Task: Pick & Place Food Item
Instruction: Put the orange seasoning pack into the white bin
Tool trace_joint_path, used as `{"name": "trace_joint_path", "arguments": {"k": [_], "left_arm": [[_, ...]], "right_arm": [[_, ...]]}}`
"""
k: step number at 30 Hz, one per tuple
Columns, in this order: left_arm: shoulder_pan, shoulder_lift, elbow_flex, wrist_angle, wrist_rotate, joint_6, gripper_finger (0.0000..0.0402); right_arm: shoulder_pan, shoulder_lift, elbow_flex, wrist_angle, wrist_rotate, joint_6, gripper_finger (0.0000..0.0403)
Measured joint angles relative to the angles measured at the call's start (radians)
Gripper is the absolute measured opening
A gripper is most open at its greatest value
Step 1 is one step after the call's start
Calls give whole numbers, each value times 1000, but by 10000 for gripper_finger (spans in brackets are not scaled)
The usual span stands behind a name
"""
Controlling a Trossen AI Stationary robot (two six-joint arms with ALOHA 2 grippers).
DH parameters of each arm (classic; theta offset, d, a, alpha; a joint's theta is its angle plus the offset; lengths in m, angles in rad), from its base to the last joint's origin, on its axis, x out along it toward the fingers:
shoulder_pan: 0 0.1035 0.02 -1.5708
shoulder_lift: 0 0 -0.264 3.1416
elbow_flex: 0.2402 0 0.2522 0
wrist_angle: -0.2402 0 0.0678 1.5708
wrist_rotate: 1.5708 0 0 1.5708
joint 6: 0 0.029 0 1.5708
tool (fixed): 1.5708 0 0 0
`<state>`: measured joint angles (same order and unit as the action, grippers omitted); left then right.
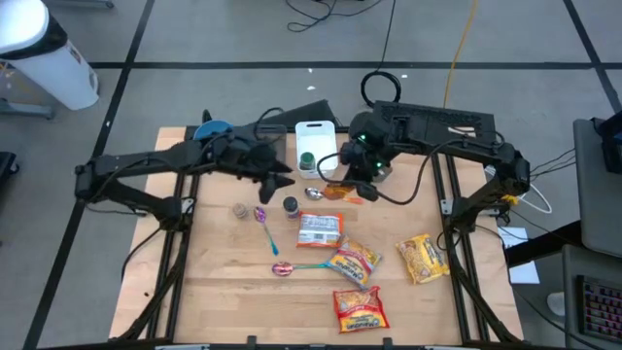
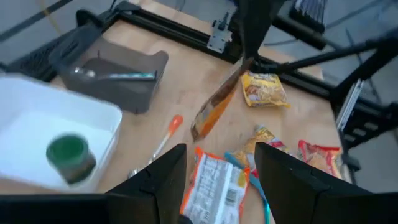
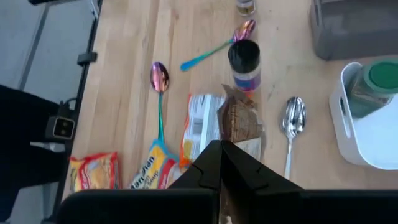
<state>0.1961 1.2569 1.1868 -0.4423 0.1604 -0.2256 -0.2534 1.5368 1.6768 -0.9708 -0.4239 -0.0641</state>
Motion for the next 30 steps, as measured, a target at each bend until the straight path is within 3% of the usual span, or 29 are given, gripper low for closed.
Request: {"name": "trace_joint_path", "arguments": {"k": [7,15,30], "left_arm": [[-36,188,244,-84,15,148,200],[-51,338,415,-114,157,171,200],[-72,378,444,-183,144,197,200]], "right_arm": [[42,0,0,34,-22,24,0],[64,0,0,115,-20,33,0],[65,0,0,173,-26,36,0]]}}
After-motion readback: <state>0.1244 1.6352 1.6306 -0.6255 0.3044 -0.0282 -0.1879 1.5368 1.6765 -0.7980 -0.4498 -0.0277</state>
